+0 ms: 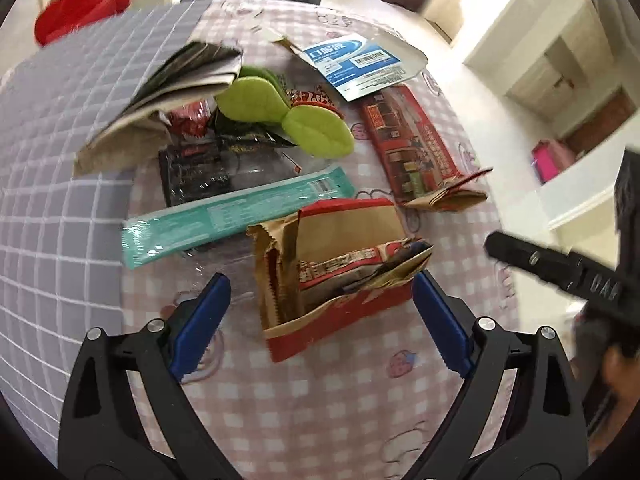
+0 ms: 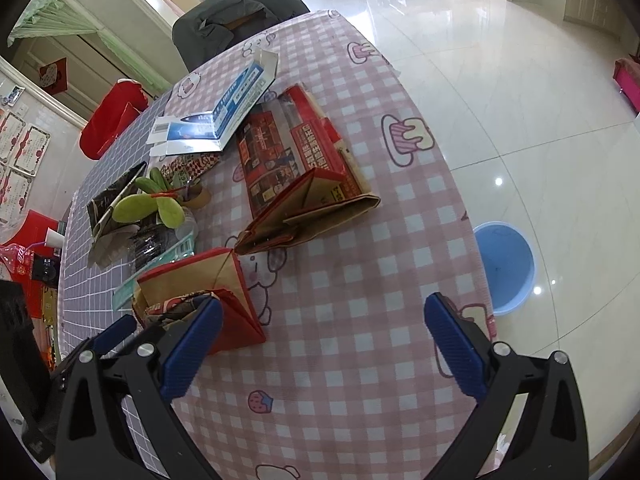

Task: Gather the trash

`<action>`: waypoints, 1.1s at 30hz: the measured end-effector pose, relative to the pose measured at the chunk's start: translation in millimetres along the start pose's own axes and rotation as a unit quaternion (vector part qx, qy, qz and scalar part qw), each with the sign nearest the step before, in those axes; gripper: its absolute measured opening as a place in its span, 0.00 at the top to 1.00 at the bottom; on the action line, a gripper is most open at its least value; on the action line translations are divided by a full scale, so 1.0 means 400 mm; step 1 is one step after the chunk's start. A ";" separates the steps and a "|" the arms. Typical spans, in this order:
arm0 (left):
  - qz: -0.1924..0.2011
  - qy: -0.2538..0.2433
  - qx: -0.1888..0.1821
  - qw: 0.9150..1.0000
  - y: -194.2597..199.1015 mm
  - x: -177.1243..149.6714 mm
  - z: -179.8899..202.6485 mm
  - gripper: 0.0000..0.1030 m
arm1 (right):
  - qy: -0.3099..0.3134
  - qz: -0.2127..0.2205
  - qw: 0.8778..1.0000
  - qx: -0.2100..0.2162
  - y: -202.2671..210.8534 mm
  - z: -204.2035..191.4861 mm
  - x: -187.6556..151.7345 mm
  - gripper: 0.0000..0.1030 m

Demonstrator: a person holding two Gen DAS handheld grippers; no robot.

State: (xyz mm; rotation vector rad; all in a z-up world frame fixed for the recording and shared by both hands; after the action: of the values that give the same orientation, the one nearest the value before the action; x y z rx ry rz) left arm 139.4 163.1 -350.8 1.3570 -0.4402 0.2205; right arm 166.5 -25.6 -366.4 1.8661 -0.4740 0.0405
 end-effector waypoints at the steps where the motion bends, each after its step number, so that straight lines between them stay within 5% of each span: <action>1: -0.002 -0.020 0.018 1.000 -0.007 0.001 0.003 0.12 | 0.001 0.001 1.000 0.000 0.001 0.000 0.000 0.04; 9: -0.016 -0.078 0.046 0.996 -0.050 -0.031 0.010 0.20 | 0.001 -0.007 1.000 -0.001 -0.021 0.001 -0.010 0.04; 11: -0.008 -0.093 0.047 0.995 -0.049 -0.036 0.020 0.39 | -0.001 -0.010 1.000 -0.001 -0.030 0.004 -0.013 0.04; 12: -0.004 -0.098 0.050 0.994 -0.045 -0.035 0.021 0.40 | -0.001 -0.011 1.000 -0.001 -0.033 0.005 -0.013 0.04; 14: 0.004 -0.099 0.040 0.994 -0.034 -0.035 0.025 0.67 | -0.002 -0.012 1.000 -0.001 -0.036 0.004 -0.014 0.04; 24: 0.072 -0.021 -0.006 0.997 0.109 0.006 0.005 0.82 | 0.000 0.010 1.000 0.010 -0.007 -0.022 0.006 0.04; 33: 0.136 0.025 0.010 0.990 0.188 0.083 0.004 0.84 | -0.062 0.021 0.996 0.062 -0.041 -0.041 0.061 0.04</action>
State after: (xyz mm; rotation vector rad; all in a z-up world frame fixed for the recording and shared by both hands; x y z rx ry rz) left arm 138.6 174.0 -269.3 1.3061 -0.5821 0.4837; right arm 197.7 -13.7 -369.2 1.9877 -0.6076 -0.0187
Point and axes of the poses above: each gripper's, at about its wrist camera, not at the fingertips, and y roughly against the way its jaws point, z to its right, x to its top, the point moved 5 cm from there along -y, roughly the way its jaws point, and after that the axes turned 8 degrees about -y, right-handed, at the moved point
